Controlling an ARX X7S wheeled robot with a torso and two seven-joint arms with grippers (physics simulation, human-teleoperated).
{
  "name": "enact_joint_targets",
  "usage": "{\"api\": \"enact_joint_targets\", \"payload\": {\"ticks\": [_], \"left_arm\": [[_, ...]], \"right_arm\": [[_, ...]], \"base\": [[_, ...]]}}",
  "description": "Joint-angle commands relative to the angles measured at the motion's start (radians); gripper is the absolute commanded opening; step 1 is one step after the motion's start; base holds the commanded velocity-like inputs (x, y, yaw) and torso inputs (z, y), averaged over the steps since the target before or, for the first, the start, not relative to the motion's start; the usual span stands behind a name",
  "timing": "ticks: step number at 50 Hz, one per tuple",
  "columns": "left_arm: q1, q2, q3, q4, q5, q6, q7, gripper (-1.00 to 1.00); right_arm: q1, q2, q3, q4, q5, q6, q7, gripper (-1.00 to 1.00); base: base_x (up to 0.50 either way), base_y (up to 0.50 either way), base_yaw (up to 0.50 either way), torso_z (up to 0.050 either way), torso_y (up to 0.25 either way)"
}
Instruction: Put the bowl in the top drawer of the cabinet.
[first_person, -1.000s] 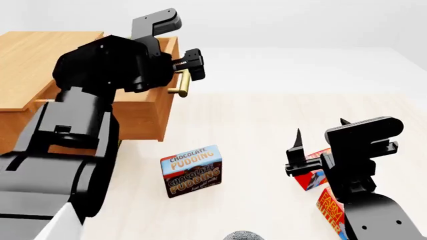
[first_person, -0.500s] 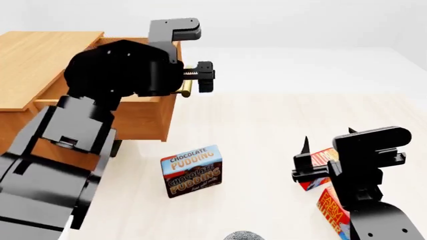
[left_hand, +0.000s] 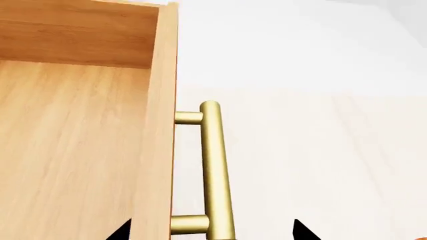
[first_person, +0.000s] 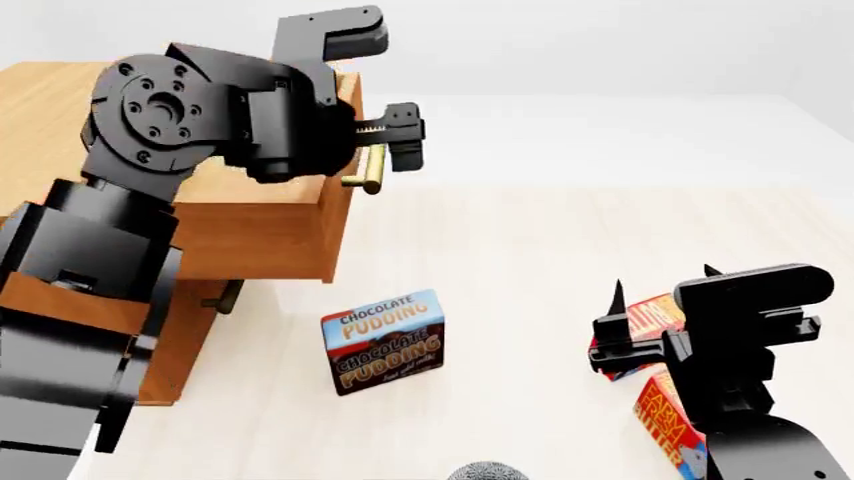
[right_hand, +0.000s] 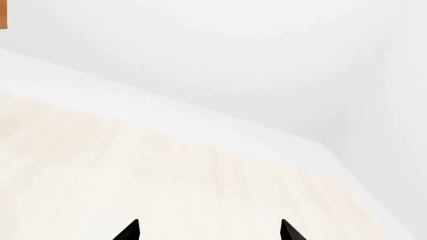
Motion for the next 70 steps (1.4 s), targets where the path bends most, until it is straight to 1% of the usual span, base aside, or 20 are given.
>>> {"api": "enact_joint_targets", "payload": {"ticks": [1, 11, 17, 20, 23, 26, 29, 34, 38, 44, 49, 54, 61, 70], "left_arm": [[-0.164, 0.014, -0.085, 0.031, -0.208, 0.073, 0.109, 1.00], [-0.256, -0.035, -0.077, 0.001, -0.172, 0.079, 0.114, 1.00], [-0.227, -0.081, -0.074, 0.082, -0.152, 0.095, 0.087, 1.00], [-0.171, -0.113, -0.072, 0.156, -0.153, 0.094, 0.089, 1.00], [-0.095, -0.151, -0.086, 0.262, -0.185, 0.082, 0.072, 1.00], [0.005, -0.196, -0.109, 0.401, -0.234, 0.071, 0.044, 1.00], [0.136, -0.250, -0.123, 0.570, -0.270, 0.064, 0.043, 1.00], [0.326, -0.320, -0.148, 0.766, -0.329, 0.066, 0.052, 1.00], [0.443, -0.366, -0.172, 0.883, -0.378, 0.073, 0.056, 1.00], [0.572, -0.435, -0.249, 1.037, -0.515, 0.111, 0.042, 1.00], [0.658, -0.462, -0.279, 1.103, -0.558, 0.133, 0.047, 1.00], [0.731, -0.470, -0.293, 1.156, -0.574, 0.148, 0.057, 1.00], [0.820, -0.458, -0.285, 1.170, -0.533, 0.148, 0.101, 1.00], [0.878, -0.438, -0.269, 1.176, -0.501, 0.152, 0.129, 1.00]], "right_arm": [[-0.009, 0.003, -0.001, -0.035, 0.005, 0.019, 0.000, 1.00], [0.000, 0.008, -0.012, -0.052, 0.006, 0.040, 0.001, 1.00], [0.007, 0.008, -0.023, -0.056, 0.004, 0.047, 0.005, 1.00], [0.002, 0.009, -0.020, -0.069, 0.005, 0.053, 0.007, 1.00], [-0.002, 0.011, -0.013, -0.078, 0.008, 0.057, 0.007, 1.00], [-0.004, 0.014, -0.001, -0.095, 0.006, 0.066, 0.013, 1.00], [-0.011, 0.031, -0.011, -0.121, -0.030, 0.075, 0.045, 1.00], [-0.021, 0.027, 0.018, -0.133, -0.027, 0.076, 0.053, 1.00], [-0.025, 0.022, 0.030, -0.131, -0.024, 0.070, 0.056, 1.00], [-0.022, 0.012, 0.031, -0.111, -0.021, 0.042, 0.059, 1.00], [-0.031, 0.009, 0.024, -0.090, -0.028, 0.012, 0.067, 1.00], [-0.038, 0.007, 0.023, -0.088, -0.028, 0.001, 0.070, 1.00], [-0.042, 0.001, 0.023, -0.044, -0.022, -0.040, 0.066, 1.00], [-0.053, -0.005, 0.027, -0.031, -0.014, -0.064, 0.064, 1.00]], "base": [[0.00, 0.00, -0.01, 0.000, 0.010], [0.00, 0.00, 0.00, 0.000, 0.001], [0.00, 0.00, 0.00, 0.000, 0.000], [0.00, 0.00, 0.00, 0.000, 0.000], [0.00, 0.00, 0.00, 0.000, 0.000], [0.00, 0.00, 0.00, 0.000, 0.000], [0.00, 0.00, 0.00, 0.000, 0.000], [0.00, 0.00, 0.00, 0.000, 0.000], [0.00, 0.00, 0.00, 0.000, 0.000], [0.00, 0.00, 0.00, 0.000, 0.000], [0.00, 0.00, 0.00, 0.000, 0.000], [0.00, 0.00, 0.00, 0.000, 0.000], [0.00, 0.00, 0.00, 0.000, 0.000], [0.00, 0.00, 0.00, 0.000, 0.000]]}}
